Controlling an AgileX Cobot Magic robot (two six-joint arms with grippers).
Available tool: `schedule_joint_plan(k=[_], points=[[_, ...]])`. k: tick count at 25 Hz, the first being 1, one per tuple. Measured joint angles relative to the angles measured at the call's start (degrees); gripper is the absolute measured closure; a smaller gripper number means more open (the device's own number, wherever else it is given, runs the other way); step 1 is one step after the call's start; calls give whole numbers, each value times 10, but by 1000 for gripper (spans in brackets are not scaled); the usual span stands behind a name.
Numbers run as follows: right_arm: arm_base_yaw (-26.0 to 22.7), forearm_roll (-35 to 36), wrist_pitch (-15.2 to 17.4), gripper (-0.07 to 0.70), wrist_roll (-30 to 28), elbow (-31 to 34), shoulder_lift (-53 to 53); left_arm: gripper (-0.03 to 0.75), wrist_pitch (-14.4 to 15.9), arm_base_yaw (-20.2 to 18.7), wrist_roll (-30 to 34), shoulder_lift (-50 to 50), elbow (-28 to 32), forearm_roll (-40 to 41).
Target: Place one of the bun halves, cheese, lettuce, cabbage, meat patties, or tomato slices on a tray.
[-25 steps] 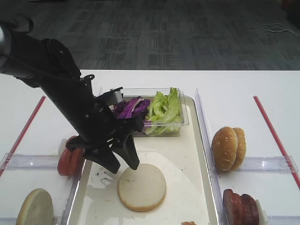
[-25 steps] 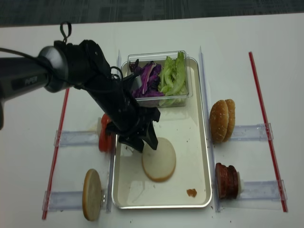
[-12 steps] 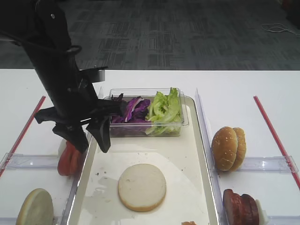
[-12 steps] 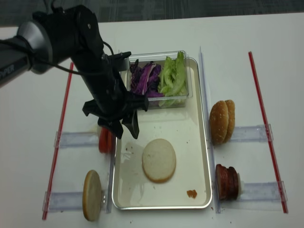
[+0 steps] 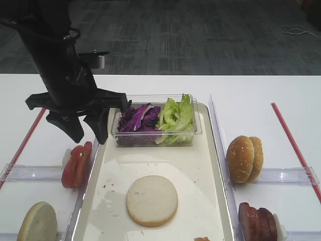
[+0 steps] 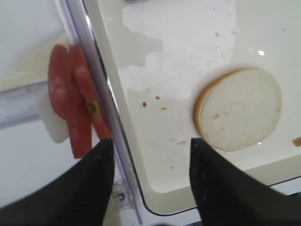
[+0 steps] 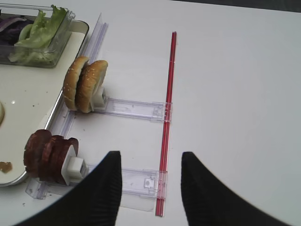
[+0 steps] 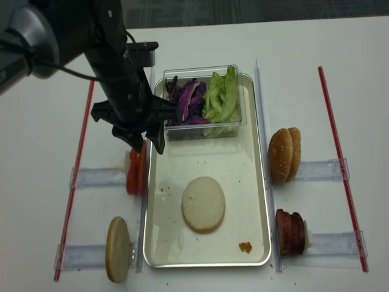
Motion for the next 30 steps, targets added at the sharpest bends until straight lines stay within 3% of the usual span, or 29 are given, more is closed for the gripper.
schedule_joint_plan(k=[9,19,26,30], points=[[0,0,0,305,0,0,0,372,5,9,-17,-34,0,60],[0,0,0,305,0,0,0,372,7,92,-7,-65,0,80],[0,0,0,305,0,0,0,372,9,174,17,-96,42,101],[0,0,0,305,0,0,0,372,9,183,28,-112,44,106]])
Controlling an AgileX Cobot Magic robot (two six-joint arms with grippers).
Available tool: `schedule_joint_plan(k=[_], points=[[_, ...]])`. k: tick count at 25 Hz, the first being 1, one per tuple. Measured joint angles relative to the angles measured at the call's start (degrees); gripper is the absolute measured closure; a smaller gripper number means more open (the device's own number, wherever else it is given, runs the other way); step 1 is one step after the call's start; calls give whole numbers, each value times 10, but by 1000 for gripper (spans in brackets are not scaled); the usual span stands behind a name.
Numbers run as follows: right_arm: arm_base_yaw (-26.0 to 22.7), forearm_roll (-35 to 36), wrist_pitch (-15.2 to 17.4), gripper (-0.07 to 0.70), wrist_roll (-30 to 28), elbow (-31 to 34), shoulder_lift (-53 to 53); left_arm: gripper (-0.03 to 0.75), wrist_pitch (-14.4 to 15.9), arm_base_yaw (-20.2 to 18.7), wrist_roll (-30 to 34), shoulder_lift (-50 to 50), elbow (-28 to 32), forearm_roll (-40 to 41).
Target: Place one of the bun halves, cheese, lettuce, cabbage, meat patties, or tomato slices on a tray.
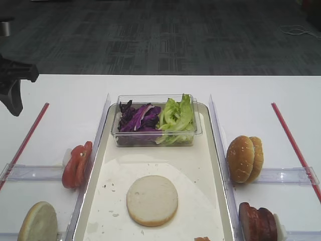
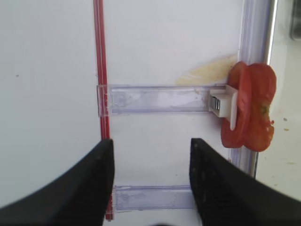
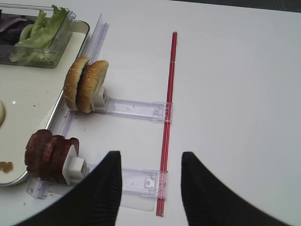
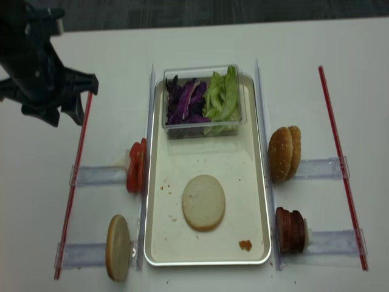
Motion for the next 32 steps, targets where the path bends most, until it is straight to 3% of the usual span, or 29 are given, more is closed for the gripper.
schedule_joint_plan(k=[5,10,24,32], points=[[0,0,0,305,0,0,0,372,1,0,5,-25,8,-5],[0,0,0,305,0,0,0,372,1,0,7,-83,53,-14],[0,0,0,305,0,0,0,372,7,0,8,-352,211,-14],[0,0,0,305,0,0,0,374,15,0,17,-512,271,-11]])
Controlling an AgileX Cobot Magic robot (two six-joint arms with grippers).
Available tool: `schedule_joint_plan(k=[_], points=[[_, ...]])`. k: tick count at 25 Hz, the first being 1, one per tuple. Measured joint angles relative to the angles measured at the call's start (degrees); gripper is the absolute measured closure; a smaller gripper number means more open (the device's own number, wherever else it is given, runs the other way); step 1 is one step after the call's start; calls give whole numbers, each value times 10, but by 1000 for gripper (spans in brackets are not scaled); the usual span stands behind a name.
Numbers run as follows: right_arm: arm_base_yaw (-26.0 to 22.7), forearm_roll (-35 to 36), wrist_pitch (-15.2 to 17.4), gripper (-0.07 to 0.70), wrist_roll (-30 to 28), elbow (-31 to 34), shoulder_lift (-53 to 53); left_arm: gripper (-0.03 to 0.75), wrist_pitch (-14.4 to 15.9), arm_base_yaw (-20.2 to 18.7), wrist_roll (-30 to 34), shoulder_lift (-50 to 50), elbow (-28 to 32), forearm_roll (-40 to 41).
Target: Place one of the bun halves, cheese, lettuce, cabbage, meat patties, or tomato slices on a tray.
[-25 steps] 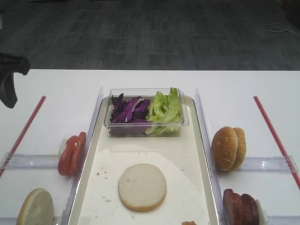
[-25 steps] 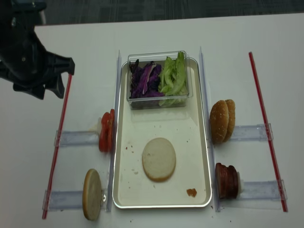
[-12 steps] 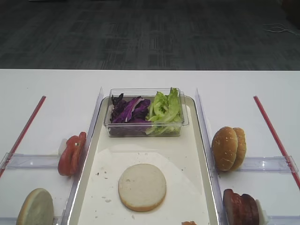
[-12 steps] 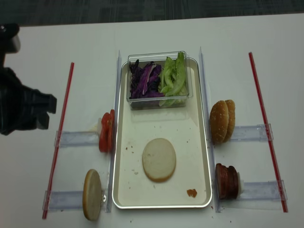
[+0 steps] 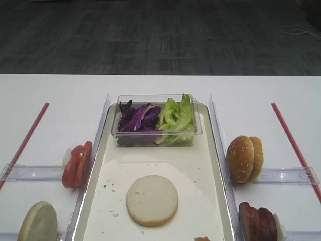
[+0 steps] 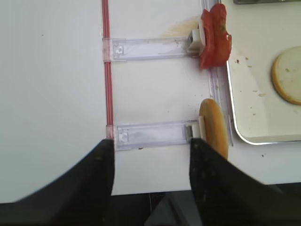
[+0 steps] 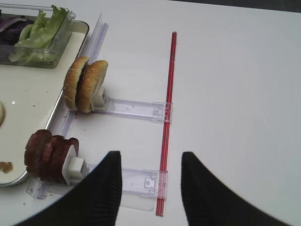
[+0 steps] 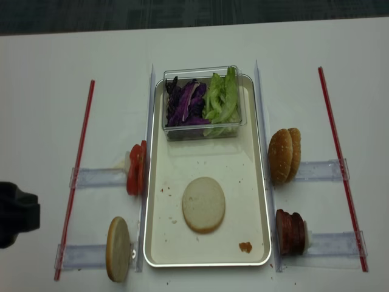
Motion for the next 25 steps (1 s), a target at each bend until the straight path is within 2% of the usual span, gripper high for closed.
schedule_joint_plan(k=[16,21,25], points=[[0,0,0,305,2,0,0,374,-1,0,13,-296,160,12],[0,0,0,305,2,0,0,374,-9,0,15,-386,172,19],[0,0,0,305,2,0,0,374,-26,0,15,-393,183,21]])
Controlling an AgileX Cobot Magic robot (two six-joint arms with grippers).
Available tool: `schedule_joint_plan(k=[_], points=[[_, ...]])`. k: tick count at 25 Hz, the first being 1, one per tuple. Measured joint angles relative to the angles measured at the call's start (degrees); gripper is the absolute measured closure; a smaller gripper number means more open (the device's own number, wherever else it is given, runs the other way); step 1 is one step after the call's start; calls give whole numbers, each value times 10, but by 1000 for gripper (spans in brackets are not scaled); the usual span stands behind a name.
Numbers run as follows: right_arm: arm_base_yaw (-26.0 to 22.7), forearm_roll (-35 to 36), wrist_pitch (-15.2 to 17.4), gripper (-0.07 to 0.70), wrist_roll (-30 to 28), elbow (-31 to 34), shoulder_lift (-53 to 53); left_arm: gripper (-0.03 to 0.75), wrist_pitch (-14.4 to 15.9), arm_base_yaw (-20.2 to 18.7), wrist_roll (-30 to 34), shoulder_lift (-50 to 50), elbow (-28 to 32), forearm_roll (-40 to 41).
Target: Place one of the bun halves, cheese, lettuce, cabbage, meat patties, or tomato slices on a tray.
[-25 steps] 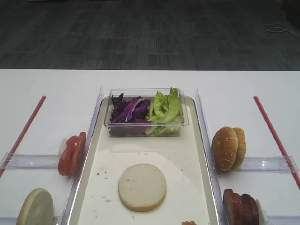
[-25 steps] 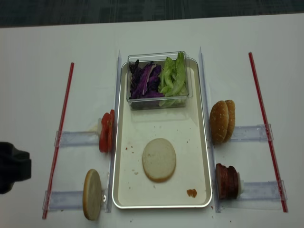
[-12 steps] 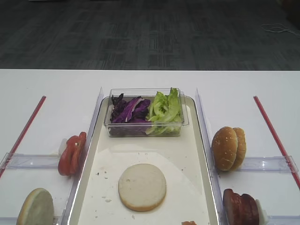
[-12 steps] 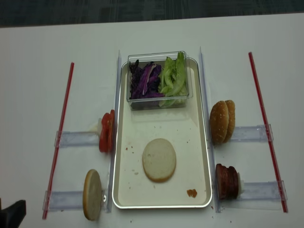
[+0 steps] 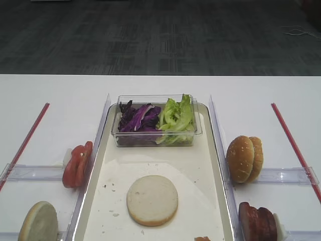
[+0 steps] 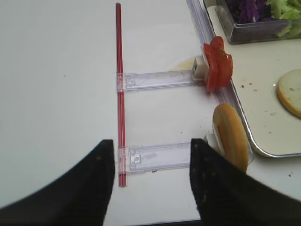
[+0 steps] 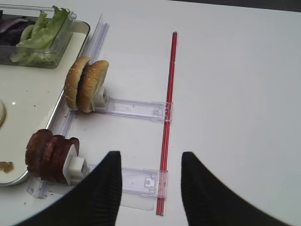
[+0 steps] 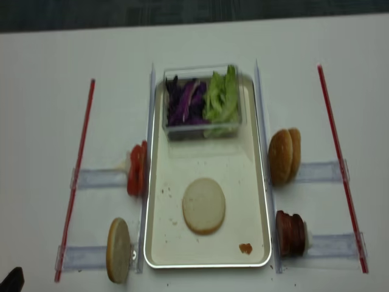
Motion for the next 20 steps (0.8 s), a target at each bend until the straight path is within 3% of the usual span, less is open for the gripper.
schedule_joint_plan(k=[20], points=[[0,0,0,305,0,0,0,374,-11,0,0,0,6,1]])
